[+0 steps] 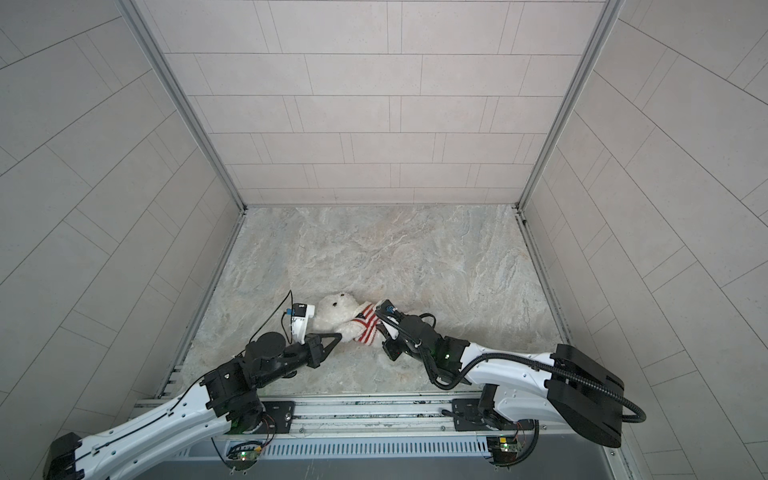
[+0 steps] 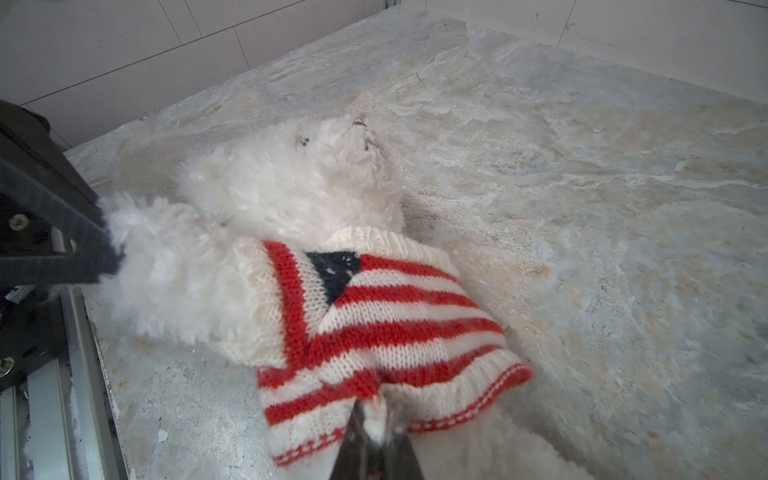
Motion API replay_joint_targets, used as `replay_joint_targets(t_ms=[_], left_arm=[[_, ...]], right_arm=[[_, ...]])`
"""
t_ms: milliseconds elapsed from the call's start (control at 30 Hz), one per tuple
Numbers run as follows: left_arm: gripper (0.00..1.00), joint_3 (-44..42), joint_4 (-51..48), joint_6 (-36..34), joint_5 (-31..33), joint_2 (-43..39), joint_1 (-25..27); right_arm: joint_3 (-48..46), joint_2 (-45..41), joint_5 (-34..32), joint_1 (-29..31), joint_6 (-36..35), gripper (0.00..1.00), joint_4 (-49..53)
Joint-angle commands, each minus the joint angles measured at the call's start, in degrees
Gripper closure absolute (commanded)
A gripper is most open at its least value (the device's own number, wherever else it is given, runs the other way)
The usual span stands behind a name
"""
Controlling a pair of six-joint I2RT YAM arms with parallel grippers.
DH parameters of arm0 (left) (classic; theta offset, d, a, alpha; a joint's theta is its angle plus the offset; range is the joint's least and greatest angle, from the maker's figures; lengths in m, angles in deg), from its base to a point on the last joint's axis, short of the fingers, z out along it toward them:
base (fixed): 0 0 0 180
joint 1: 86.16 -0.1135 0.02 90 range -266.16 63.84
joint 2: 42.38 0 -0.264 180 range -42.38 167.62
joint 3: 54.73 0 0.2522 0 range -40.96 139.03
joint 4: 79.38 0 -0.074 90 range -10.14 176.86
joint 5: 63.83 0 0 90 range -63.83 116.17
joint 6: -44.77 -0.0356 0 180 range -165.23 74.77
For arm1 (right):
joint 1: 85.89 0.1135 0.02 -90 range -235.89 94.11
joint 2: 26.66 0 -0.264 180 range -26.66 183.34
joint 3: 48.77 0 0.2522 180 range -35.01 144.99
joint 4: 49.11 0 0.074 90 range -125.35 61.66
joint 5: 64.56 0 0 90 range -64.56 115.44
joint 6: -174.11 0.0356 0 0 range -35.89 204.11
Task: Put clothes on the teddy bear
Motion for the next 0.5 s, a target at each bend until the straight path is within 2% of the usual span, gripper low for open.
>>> replay_joint_targets(t_ms=[0, 67, 267, 333, 467], left_arm=[[1.00, 0.25, 4.10, 0.23, 0.05, 2.10, -0.77], [1.00, 0.30, 5.60, 0.32, -0.54, 3.81, -0.73], [1.00, -0.06, 6.52, 0.58, -0.87, 4.86, -0.76], [1.00, -0.04, 6.33, 0.54, -0.90, 4.70, -0.78], [1.00, -0.24, 6.41, 0.66, -1.11, 4.36, -0.73]], right_arm=[[0.22, 0.30, -1.76, -1.77, -2.90, 0.88, 5.29], [0.73, 0.13, 0.10, -0.86, -4.60, 0.79, 4.47], [2.81, -0.20, 2.62, 1.40, -5.77, 0.66, 4.53], [3.57, 0.28, 2.16, 2.23, -5.27, 0.57, 4.36], [4.75, 1.73, 2.69, 2.84, -4.35, 0.51, 2.29]])
